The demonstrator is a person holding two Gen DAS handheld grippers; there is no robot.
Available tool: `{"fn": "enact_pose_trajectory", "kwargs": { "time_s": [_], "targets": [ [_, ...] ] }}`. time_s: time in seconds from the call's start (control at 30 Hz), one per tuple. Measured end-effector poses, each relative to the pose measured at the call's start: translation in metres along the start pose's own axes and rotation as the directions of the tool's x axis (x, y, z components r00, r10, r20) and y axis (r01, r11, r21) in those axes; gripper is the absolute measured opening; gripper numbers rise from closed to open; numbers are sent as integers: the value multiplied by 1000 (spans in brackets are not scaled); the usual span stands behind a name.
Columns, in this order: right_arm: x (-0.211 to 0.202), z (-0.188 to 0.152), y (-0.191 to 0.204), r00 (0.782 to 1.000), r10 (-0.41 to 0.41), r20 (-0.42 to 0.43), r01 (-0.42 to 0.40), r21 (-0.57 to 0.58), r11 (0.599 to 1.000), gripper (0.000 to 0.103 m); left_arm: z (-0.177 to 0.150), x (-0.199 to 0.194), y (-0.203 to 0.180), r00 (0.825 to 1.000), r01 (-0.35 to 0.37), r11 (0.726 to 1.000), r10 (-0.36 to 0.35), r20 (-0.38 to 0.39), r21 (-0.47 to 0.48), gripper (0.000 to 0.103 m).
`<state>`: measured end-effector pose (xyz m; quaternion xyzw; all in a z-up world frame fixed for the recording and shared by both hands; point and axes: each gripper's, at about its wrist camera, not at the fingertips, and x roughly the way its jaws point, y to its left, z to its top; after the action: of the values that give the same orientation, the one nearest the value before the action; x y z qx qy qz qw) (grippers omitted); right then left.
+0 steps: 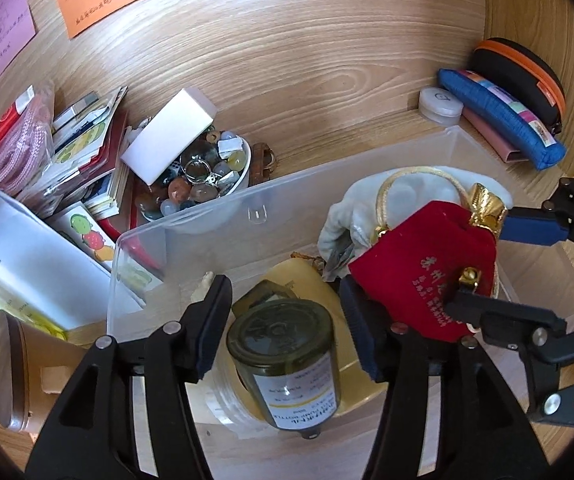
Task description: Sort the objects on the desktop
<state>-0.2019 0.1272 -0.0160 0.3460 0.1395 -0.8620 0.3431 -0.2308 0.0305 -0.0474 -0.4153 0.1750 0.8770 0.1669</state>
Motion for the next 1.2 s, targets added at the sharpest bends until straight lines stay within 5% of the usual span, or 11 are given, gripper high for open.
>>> {"fn": "enact_pose_trajectory", "kwargs": {
  "time_s": [0.1,0.23,0.87,0.97,1.07,1.2],
  "targets": [
    [-3,3,-3,1000,18,0,-18,15,1000,44,-2,-6,2,1000,19,1000,-19,4,-12,58],
    [-12,5,-7,999,50,9,-51,43,998,45,-5,-17,-1,1000,-6,1000,6,30,-1,77],
    [-60,5,4,998,-13,65,11,32,999,59,-24,-58,14,997,-38,998,41,72,-46,80],
    [-68,3,7,997,-24,75,21,40,999,66,-28,-67,17,995,-47,997,52,82,-59,83],
    [-77,2,10,995,-38,88,33,51,998,75,-33,-78,20,991,-60,995,70,112,-84,99],
    [-92,-1,14,992,-62,111,54,70,996,86,-40,-95,21,987,-29,993,46,152,-114,101]
  ]
}}
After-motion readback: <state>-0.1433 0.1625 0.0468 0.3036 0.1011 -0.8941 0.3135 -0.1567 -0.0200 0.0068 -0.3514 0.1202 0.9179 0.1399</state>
